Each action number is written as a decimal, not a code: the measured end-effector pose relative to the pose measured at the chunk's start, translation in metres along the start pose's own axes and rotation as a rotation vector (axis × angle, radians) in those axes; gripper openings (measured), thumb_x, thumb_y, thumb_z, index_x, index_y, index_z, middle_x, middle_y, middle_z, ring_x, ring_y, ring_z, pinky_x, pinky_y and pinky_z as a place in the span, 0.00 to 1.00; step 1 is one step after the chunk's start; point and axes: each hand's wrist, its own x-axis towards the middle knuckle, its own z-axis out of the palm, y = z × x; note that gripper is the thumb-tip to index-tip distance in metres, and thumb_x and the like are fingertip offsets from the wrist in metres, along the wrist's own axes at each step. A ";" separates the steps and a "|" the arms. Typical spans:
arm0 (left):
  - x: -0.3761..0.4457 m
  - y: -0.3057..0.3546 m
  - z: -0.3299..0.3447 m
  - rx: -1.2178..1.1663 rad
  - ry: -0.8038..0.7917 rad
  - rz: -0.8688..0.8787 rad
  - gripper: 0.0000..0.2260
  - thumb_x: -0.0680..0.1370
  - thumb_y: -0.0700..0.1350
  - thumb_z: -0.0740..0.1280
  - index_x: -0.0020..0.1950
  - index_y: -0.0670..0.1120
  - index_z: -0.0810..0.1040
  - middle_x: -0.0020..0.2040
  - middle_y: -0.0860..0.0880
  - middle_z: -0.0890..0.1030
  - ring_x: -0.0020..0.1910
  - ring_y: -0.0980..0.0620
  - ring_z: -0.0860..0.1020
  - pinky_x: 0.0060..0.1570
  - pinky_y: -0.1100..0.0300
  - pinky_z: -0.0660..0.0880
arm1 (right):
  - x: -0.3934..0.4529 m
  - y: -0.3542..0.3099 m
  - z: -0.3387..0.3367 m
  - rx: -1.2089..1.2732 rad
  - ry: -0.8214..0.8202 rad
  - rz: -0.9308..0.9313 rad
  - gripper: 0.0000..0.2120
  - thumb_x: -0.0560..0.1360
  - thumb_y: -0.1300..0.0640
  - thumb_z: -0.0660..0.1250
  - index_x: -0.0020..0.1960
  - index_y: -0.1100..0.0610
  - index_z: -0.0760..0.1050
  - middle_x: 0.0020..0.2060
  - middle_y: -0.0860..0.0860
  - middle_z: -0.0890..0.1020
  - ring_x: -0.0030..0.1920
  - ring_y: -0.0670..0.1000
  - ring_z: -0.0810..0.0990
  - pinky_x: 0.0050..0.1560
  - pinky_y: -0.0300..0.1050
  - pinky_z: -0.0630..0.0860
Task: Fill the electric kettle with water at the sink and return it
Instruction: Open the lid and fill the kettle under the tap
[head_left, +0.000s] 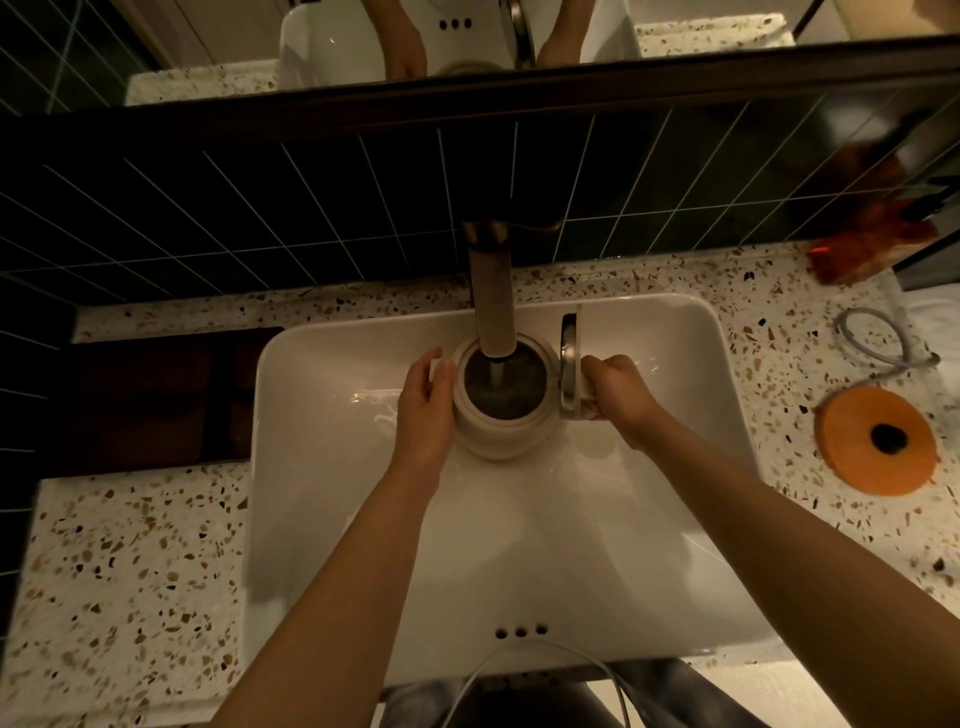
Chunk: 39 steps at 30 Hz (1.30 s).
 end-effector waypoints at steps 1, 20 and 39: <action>0.000 0.006 -0.001 -0.001 0.040 0.041 0.18 0.82 0.49 0.59 0.72 0.50 0.69 0.69 0.51 0.72 0.64 0.56 0.70 0.54 0.68 0.67 | 0.001 0.001 0.000 -0.003 0.010 0.001 0.15 0.63 0.48 0.59 0.36 0.61 0.72 0.33 0.61 0.70 0.36 0.58 0.71 0.41 0.53 0.70; 0.052 0.102 0.011 1.061 -0.307 0.938 0.30 0.80 0.39 0.60 0.79 0.53 0.53 0.81 0.52 0.53 0.80 0.48 0.47 0.76 0.47 0.51 | -0.002 -0.007 0.003 0.013 0.011 0.029 0.14 0.69 0.52 0.59 0.37 0.63 0.74 0.32 0.62 0.73 0.35 0.58 0.75 0.37 0.47 0.73; 0.045 0.083 0.016 1.028 -0.257 0.946 0.29 0.79 0.41 0.60 0.79 0.53 0.57 0.81 0.52 0.52 0.80 0.50 0.44 0.76 0.43 0.42 | -0.007 -0.012 0.002 -0.005 0.023 0.030 0.17 0.69 0.51 0.59 0.38 0.65 0.76 0.36 0.64 0.76 0.39 0.61 0.77 0.44 0.56 0.76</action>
